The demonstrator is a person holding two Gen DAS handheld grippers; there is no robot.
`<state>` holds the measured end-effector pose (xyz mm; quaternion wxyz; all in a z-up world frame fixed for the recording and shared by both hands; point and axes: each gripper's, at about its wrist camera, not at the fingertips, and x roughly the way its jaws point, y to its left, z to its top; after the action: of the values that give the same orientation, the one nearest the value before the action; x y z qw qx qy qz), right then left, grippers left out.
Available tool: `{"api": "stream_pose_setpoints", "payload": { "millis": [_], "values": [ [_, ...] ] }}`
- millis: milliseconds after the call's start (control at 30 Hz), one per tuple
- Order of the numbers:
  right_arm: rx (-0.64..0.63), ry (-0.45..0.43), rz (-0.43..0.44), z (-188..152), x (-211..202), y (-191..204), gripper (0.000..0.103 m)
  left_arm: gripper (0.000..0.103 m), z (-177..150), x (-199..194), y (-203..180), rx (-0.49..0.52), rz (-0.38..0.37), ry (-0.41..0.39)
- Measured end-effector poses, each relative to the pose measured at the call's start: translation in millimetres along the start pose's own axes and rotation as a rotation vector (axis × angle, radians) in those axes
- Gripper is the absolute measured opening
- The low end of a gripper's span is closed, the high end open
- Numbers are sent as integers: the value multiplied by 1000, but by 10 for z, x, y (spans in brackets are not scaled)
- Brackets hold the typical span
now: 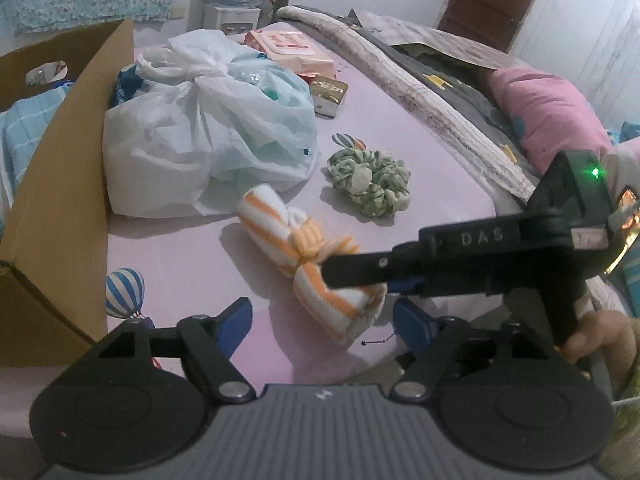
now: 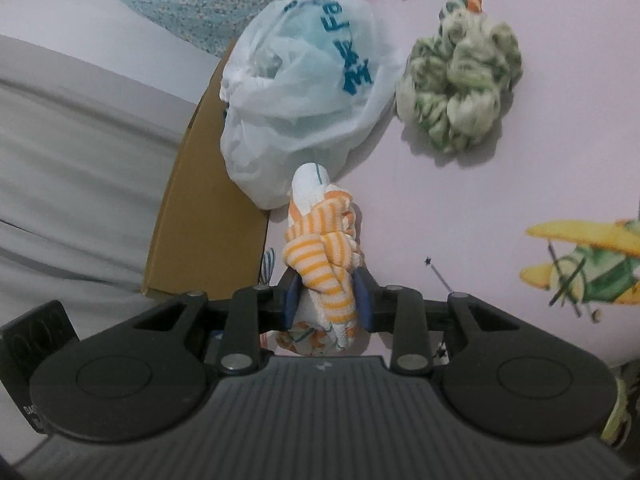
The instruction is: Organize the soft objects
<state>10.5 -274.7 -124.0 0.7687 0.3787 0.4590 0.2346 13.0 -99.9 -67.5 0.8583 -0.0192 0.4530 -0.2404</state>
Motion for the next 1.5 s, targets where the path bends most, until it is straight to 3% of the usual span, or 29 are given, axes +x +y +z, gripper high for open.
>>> {"api": "stream_pose_setpoints", "payload": {
  "millis": [167,400,533,633,700,767,900,1033,1100,1167,1267,1500],
  "values": [
    [55,8,60,29,12,-107,47,84,38,18,18,-14,-20,8],
    [35,-86,72,125,-317,-153,49,84,172,163,25,-68,-30,30],
    [-71,-161,-15,240,-564,-78,54,84,280,289,-19,-68,38,33],
    [-163,-203,-141,381,-642,-3,65,83,327,370,-95,-21,76,19],
    [-222,-214,-215,459,-639,31,69,77,344,436,-123,-9,94,28],
    [-281,-214,-268,552,-576,63,71,73,352,501,-134,-8,115,42],
    [-358,-184,-318,753,-329,69,71,53,335,569,-83,-16,144,64],
    [-455,-132,-396,914,-18,77,71,51,316,568,30,-69,116,69],
    [-502,-102,-439,922,95,75,65,50,302,551,42,-67,124,66],
    [-554,-103,-467,897,140,105,44,49,296,537,63,-74,120,63],
    [-556,-109,-471,906,98,75,25,48,276,498,113,-87,111,57],
    [-328,-230,-292,886,-539,-208,21,48,225,407,194,-110,91,53]
  ]
}}
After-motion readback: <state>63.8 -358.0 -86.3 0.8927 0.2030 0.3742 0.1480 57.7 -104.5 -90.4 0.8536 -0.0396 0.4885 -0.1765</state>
